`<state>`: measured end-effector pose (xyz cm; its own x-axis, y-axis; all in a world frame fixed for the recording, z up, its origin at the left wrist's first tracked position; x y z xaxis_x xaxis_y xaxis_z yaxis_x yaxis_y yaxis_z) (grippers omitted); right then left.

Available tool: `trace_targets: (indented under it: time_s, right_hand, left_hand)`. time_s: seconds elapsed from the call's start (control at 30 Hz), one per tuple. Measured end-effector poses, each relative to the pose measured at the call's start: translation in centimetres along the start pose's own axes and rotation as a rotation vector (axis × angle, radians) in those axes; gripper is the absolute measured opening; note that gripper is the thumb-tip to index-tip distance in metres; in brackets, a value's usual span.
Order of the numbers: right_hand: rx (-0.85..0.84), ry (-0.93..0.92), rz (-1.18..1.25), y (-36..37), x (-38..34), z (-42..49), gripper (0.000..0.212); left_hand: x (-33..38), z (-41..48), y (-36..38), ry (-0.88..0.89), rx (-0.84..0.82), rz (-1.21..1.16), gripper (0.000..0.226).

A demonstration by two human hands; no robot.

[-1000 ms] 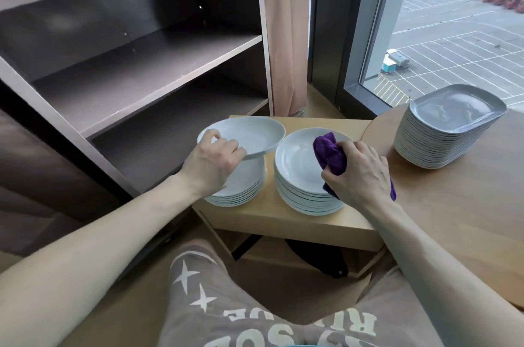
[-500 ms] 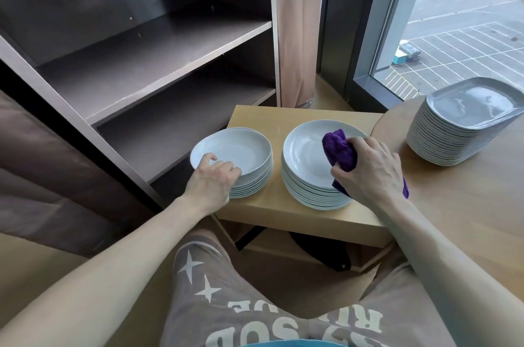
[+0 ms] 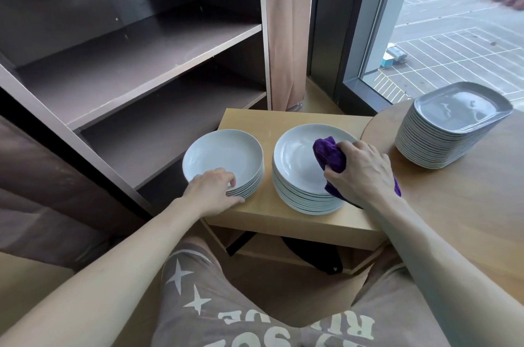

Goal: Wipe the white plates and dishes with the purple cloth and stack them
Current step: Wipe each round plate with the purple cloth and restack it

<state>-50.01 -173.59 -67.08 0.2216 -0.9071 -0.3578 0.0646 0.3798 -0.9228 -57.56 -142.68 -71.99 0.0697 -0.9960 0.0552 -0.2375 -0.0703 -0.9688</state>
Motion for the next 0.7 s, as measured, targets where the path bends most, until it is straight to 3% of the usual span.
trace_targets:
  time_s: [0.1, 0.2, 0.5, 0.7]
  right_hand:
    - [0.020, 0.020, -0.077, -0.4, 0.1, 0.5, 0.040]
    - [-0.007, 0.041, -0.155, -0.5, 0.0, 1.2, 0.039]
    - [-0.103, 0.002, -0.319, 1.0, -1.1, 3.4, 0.040]
    - [-0.098, -0.003, -0.263, 2.7, -1.3, 5.6, 0.036]
  left_hand:
    - [2.1, 0.8, 0.1, 0.012, 0.018, -0.038, 0.088]
    - [5.1, 1.8, -0.6, 0.061, 0.051, -0.162, 0.108]
    - [6.8, 4.7, -1.0, 0.018, -0.236, -0.445, 0.132]
    - [6.7, 5.4, -0.5, 0.013, -0.257, -0.472, 0.131]
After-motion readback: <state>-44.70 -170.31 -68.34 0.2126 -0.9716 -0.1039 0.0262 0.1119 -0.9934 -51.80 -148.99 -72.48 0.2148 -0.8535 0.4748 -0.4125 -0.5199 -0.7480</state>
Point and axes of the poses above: each hand's wrist, its own z-axis towards the middle knuckle, its own y-axis out of the palm, x = y × z, the point moved 5 cm from there along z, towards the middle knuckle, and after that the axes turned 3 degrees about z, right-handed, at the moved point
